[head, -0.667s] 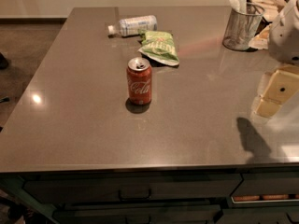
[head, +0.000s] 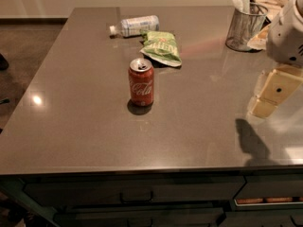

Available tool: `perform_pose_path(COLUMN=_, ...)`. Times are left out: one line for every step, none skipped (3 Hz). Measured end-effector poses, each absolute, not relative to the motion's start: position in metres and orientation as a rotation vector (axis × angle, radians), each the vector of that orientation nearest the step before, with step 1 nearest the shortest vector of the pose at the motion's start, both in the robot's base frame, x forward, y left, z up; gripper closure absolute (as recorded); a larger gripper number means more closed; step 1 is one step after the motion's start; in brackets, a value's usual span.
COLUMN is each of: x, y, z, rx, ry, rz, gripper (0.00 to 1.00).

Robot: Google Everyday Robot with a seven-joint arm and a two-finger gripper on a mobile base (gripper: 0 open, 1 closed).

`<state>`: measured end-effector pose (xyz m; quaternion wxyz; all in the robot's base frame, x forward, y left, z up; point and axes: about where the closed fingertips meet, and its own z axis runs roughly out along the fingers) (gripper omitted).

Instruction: Pick coke can

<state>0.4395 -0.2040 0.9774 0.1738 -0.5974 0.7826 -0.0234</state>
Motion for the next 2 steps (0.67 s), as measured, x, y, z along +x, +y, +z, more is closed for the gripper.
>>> perform_pose_path(x=0.446, y=-0.188, z=0.973, rx=-1.636, ry=2.231, rz=0.001, gripper=0.0)
perform_pose_path(x=0.45, y=-0.165, z=0.959, rx=-1.56, ry=2.257, rz=0.089, gripper=0.0)
